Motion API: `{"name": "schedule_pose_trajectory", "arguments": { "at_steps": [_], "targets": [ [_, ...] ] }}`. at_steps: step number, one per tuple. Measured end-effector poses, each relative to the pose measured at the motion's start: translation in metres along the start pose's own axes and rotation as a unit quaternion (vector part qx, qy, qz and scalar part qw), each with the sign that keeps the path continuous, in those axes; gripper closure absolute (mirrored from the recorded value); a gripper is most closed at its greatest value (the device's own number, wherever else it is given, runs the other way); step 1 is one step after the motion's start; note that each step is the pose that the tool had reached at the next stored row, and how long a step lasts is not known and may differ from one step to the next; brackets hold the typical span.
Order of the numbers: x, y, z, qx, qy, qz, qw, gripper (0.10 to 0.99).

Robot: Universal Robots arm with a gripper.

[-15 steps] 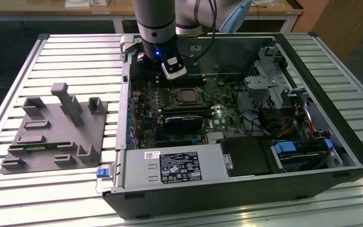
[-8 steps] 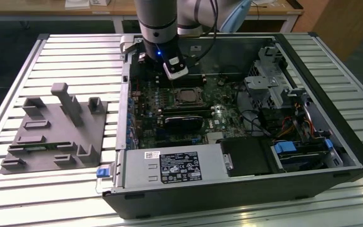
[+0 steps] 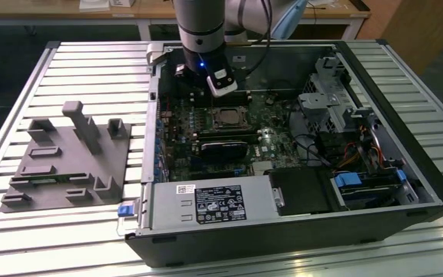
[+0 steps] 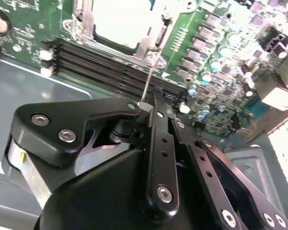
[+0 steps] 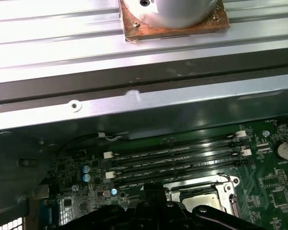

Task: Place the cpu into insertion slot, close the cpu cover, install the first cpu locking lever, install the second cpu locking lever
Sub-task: 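Install the first cpu locking lever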

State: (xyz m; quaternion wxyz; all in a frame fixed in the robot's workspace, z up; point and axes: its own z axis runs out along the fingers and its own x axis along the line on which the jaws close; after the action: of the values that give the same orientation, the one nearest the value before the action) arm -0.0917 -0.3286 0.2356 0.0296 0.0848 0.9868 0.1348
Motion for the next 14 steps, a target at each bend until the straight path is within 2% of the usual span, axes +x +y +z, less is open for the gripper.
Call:
{"name": "schedule_pose_trajectory", "arguments": {
  "at_steps": [14],
  "targets": [
    [-0.0306,0.0050,0.0026,0.0023,-0.0004,0.000,1.0000,0.980]
  ]
}}
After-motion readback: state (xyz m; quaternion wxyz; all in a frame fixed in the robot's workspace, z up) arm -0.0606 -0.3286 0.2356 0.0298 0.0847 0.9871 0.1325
